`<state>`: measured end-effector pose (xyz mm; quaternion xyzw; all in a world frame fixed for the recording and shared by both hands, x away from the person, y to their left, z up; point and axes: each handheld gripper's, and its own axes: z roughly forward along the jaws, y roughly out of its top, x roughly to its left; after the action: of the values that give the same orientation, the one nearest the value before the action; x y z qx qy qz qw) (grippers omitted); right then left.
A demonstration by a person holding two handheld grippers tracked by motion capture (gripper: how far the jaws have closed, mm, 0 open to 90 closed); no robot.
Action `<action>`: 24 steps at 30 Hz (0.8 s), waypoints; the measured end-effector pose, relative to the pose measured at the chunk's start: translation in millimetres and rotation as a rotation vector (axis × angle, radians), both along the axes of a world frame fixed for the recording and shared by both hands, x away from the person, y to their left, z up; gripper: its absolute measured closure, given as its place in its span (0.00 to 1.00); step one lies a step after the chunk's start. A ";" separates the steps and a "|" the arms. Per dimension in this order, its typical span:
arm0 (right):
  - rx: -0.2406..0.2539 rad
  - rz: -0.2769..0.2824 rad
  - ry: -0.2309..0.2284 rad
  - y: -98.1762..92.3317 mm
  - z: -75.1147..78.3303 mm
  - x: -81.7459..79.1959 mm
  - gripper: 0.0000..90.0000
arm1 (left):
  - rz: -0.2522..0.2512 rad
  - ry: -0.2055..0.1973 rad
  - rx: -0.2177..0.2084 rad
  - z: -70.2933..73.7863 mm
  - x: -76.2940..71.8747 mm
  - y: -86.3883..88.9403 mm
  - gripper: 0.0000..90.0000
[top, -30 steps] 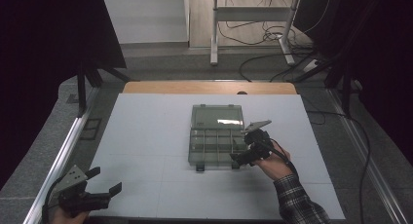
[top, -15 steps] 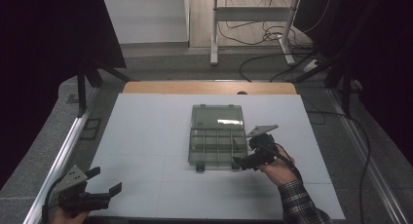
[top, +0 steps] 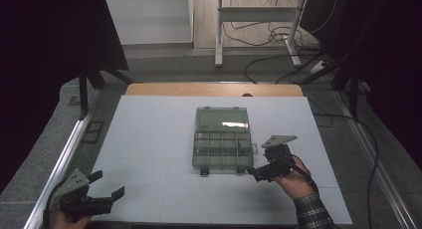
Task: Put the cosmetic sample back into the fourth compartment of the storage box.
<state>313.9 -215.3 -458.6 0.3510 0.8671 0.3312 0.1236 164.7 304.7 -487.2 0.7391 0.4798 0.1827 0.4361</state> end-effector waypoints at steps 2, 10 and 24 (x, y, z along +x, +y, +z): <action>-0.005 -0.007 -0.008 -4.2 0.3 -2.8 0.00 | 0.000 0.000 -0.001 0.0 -0.1 -0.2 0.01; -0.010 -0.034 -0.027 -18.0 2.1 -14.8 0.00 | 0.001 0.001 0.000 0.0 0.2 -0.1 0.01; 0.005 -0.078 -0.054 -39.4 3.0 -36.4 0.00 | 0.002 0.003 0.001 0.0 0.5 -0.2 0.01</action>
<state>277.6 -254.7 -455.6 0.3756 0.8483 0.3379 0.1588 165.3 304.5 -487.2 0.7391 0.4811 0.1820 0.4349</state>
